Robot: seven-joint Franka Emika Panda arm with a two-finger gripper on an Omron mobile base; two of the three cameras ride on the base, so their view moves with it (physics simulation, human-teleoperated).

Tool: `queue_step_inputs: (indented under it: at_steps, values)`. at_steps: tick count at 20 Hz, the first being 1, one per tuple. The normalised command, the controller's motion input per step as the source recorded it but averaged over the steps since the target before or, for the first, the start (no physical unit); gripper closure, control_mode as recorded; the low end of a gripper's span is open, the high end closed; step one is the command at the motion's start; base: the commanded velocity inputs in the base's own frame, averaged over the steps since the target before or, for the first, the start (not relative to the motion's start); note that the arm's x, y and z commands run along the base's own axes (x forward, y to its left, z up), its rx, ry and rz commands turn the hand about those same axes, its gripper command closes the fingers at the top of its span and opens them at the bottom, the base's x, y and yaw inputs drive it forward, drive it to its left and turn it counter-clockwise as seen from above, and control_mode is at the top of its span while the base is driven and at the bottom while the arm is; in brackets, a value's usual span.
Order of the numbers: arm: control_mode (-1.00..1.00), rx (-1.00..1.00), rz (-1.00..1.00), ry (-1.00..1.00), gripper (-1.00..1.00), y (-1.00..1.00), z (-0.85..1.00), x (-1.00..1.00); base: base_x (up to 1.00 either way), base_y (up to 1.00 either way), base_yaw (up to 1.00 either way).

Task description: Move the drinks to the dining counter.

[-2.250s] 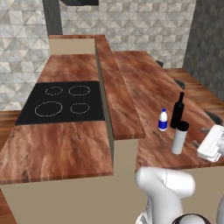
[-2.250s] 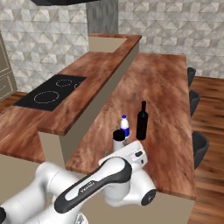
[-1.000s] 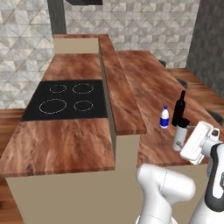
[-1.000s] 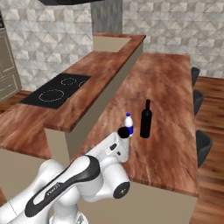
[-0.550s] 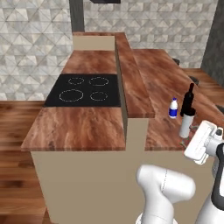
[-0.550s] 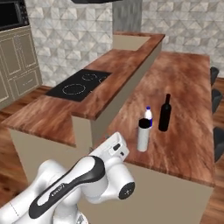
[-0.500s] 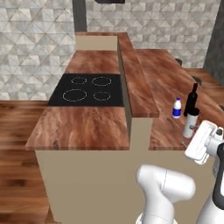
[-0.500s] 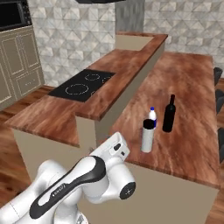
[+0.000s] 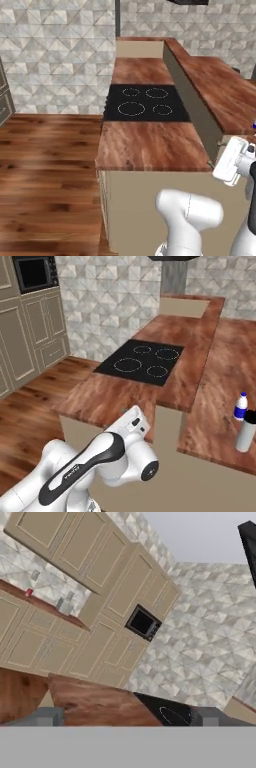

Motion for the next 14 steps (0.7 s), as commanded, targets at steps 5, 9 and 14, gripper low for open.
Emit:
queue_step_inputs:
  at_steps: [5, 9, 14]
  values:
    - [1.0, 0.0, 0.0, 0.0, -1.0, 0.0, 0.0, 0.0, 0.11, 1.0, 0.0]
    - [1.0, 0.0, 0.0, 0.0, -1.0, 0.0, 0.0, 0.0, 0.12, 1.0, 0.0]
    - [1.0, 0.0, 0.0, 0.0, -1.0, 0.0, 0.0, 0.0, 0.1, 1.0, 0.0]
